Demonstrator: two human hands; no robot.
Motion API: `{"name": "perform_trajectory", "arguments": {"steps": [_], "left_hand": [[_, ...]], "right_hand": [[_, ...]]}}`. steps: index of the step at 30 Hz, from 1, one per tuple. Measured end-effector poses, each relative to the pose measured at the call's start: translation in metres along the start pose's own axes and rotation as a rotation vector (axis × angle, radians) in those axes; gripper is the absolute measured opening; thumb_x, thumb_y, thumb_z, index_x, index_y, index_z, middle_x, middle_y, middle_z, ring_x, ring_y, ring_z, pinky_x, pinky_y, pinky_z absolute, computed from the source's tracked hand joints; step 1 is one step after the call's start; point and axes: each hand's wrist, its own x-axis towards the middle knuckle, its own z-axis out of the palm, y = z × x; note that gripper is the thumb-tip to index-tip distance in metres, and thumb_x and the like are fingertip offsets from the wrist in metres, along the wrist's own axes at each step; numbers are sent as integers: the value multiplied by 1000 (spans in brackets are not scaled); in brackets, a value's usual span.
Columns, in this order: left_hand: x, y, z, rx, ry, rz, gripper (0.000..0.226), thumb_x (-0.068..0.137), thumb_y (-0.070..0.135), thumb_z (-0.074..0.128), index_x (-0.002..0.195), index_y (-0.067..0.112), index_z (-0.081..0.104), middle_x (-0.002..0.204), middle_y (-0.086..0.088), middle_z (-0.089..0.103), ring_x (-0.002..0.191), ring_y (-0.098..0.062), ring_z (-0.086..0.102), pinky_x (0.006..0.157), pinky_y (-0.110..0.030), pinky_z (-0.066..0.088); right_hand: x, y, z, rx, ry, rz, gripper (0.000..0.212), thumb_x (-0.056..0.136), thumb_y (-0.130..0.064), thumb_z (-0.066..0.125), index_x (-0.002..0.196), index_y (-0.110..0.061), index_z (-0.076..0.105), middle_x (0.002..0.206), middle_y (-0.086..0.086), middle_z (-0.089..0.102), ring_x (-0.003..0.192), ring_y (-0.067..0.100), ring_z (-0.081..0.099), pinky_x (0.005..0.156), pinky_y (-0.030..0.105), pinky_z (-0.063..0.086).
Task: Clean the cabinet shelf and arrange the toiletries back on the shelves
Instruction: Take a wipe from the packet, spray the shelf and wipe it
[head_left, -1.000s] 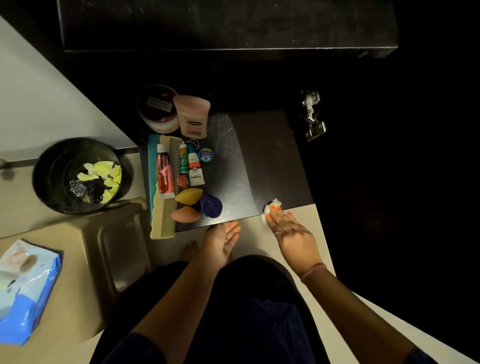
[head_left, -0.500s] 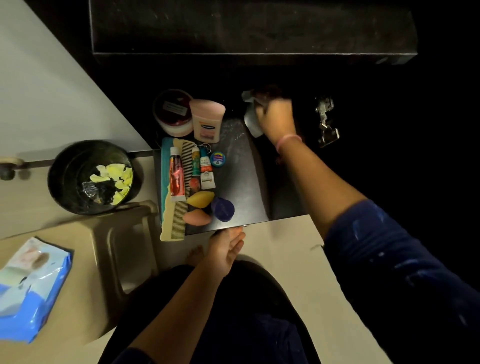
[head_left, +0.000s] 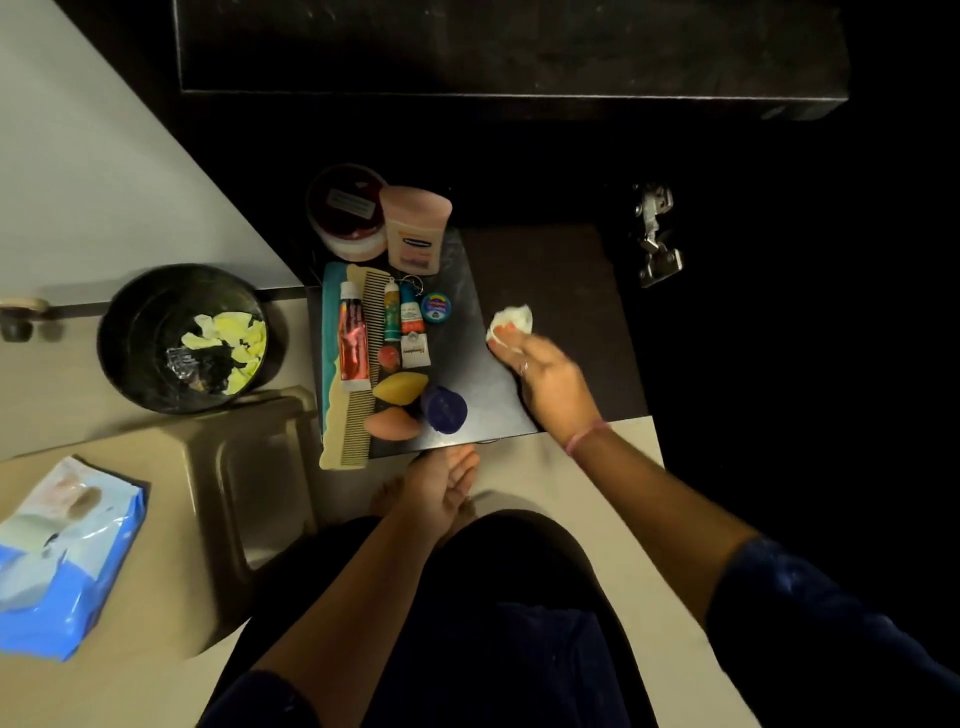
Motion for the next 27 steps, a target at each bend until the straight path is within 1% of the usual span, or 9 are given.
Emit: {"name": "perform_trajectory", "arguments": {"steps": [3, 6, 9, 11, 13, 16, 18, 23, 27], "left_hand": [[-2, 2, 1, -16, 8, 27, 37, 100, 12, 32, 129, -4, 47, 138, -17, 49, 129, -27, 46, 103, -32, 37], [-5, 3, 3, -37, 24, 14, 37, 100, 13, 32, 129, -5, 46, 137, -17, 50, 129, -27, 47, 103, -32, 37], [-6, 3, 1, -43, 15, 9, 37, 99, 11, 30, 128, -5, 46, 137, -18, 50, 129, -27, 47, 103, -32, 37], [-5, 4, 0, -49, 8, 15, 36, 99, 10, 33, 129, -6, 45, 137, -18, 50, 130, -28, 46, 105, -33, 36], [-5, 4, -1, -41, 6, 6, 36, 98, 9, 35, 130, -5, 45, 138, -18, 49, 130, -28, 46, 106, -33, 35], [-4, 2, -3, -48, 4, 1, 36, 99, 11, 34, 129, -4, 46, 137, -18, 51, 128, -27, 47, 101, -32, 38], [-4, 3, -5, -47, -7, 1, 36, 99, 13, 33, 127, -3, 48, 136, -17, 52, 127, -26, 49, 97, -31, 40], [1, 3, -15, -31, -10, -17, 32, 98, 15, 40, 122, -2, 54, 130, -15, 57, 124, -25, 52, 98, -31, 44], [5, 4, -18, -50, -22, -45, 26, 98, 17, 39, 113, 4, 57, 127, -12, 58, 119, -23, 55, 91, -29, 48]], "right_hand": [[-74, 9, 15, -9, -24, 4, 47, 90, 2, 37, 129, -17, 55, 139, -6, 47, 128, 1, 34, 109, 14, 29], [-117, 21, 19, -114, -60, 2, 36, 89, -11, 42, 117, -14, 65, 120, -1, 63, 112, 9, 55, 94, 27, 50], [-123, 13, -1, -48, -127, 86, 35, 93, -14, 36, 118, -13, 60, 123, 4, 59, 110, -2, 52, 98, 19, 44], [-97, -6, -27, 97, 46, 111, 38, 89, -3, 36, 115, -10, 62, 120, 9, 60, 107, 5, 55, 97, 8, 37], [-55, -26, -51, 25, 293, -74, 38, 86, -3, 39, 114, -6, 64, 115, 12, 60, 107, 16, 54, 99, 15, 37], [26, -48, -74, 15, 458, -209, 36, 83, 4, 46, 114, 1, 63, 115, 19, 58, 109, 18, 52, 99, 20, 38], [84, -55, -80, -70, 396, -209, 32, 87, -4, 48, 116, 0, 62, 120, 21, 57, 113, 24, 54, 100, 23, 39], [162, -65, -67, -404, -128, -43, 40, 99, -19, 39, 138, -9, 41, 145, 16, 39, 131, 30, 41, 107, 35, 33], [156, -75, -47, -503, -85, 46, 34, 97, -6, 33, 126, 2, 49, 132, 25, 50, 120, 38, 50, 98, 41, 37]]}}
